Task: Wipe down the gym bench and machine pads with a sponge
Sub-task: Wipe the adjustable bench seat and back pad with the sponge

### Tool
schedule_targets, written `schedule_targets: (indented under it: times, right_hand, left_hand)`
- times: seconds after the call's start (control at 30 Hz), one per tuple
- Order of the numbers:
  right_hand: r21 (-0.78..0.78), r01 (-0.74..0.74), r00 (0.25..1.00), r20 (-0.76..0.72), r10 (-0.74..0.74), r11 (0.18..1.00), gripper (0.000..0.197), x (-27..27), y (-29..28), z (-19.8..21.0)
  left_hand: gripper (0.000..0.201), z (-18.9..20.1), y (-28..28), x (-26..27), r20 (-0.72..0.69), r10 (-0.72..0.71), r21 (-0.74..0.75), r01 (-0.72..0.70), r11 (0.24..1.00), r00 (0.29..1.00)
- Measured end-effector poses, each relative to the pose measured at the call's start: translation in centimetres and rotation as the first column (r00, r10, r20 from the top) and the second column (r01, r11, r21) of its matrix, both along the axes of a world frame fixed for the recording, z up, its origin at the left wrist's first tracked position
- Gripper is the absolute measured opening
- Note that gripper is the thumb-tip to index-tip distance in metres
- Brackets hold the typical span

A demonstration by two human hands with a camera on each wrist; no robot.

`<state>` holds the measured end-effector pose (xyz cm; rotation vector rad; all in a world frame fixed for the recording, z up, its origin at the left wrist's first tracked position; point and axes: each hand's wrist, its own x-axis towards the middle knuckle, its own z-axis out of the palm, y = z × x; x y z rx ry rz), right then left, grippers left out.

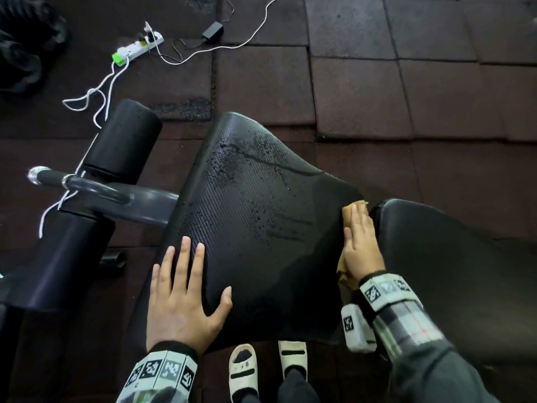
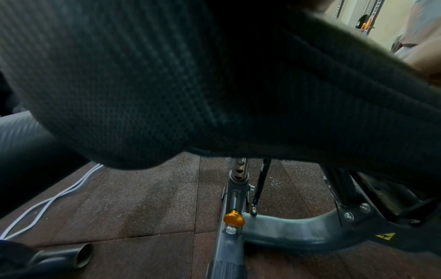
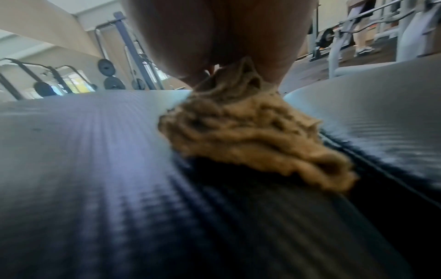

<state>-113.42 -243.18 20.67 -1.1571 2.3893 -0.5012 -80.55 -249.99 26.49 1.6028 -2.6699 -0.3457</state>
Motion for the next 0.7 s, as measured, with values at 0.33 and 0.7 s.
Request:
schedule_targets:
  times: [0.33, 0.7]
  right_hand:
    - [0.044, -0.124, 0.987, -0.097, 0.128, 0.991, 0.051, -2.1, -6.9, 0.7]
    - [0.026, -0.022, 1.0, -0.013, 0.022, 0.999, 0.05, 0.6, -0.9, 1.1]
  left_hand:
    - [0.085, 0.1, 0.0, -0.1, 0.001, 0.001, 0.001, -0.001, 1.0, 1.0]
    - [0.085, 0.1, 0.1, 0.0, 0.003, 0.005, 0.004, -0.005, 1.0, 1.0]
